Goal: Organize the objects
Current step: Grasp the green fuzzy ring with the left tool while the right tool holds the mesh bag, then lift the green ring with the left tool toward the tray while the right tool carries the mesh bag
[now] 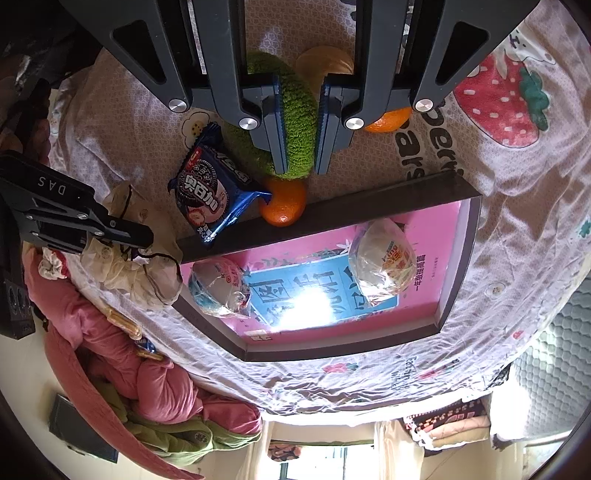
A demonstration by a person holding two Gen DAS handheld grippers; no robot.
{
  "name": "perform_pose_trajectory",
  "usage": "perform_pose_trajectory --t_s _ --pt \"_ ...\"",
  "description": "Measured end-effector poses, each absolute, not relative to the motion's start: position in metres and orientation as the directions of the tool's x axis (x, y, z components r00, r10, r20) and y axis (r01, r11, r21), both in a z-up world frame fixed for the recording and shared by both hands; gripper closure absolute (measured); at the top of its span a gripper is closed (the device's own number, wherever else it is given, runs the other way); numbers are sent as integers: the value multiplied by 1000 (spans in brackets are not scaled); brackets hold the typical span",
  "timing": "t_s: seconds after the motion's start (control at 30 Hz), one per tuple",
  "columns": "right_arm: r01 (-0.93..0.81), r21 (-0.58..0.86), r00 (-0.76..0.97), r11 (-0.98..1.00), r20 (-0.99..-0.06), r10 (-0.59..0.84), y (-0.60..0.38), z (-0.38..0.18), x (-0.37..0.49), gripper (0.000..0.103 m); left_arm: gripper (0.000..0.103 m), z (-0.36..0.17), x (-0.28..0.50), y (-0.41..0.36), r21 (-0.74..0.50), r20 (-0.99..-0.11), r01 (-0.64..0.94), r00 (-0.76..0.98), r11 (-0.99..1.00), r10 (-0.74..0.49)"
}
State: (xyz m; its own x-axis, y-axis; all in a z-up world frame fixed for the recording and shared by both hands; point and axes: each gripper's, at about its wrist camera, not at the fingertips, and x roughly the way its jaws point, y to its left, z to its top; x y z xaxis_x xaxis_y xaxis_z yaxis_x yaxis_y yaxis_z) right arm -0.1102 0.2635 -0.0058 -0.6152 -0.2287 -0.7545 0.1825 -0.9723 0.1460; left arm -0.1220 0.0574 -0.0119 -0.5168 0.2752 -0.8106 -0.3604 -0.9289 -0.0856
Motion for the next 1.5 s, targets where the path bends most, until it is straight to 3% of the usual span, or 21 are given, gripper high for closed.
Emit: perform_pose_trajectory --t_s 0.5,1.5 --pt "168 174 -646 -970 -724 -242 271 5 -108 74 90 11 -114 51 -112 -749 -358 -583 -927 316" --pt "180 192 -751 -965 -607 -260 242 52 -120 75 90 53 -133 26 -233 -598 -196 -743 -953 299"
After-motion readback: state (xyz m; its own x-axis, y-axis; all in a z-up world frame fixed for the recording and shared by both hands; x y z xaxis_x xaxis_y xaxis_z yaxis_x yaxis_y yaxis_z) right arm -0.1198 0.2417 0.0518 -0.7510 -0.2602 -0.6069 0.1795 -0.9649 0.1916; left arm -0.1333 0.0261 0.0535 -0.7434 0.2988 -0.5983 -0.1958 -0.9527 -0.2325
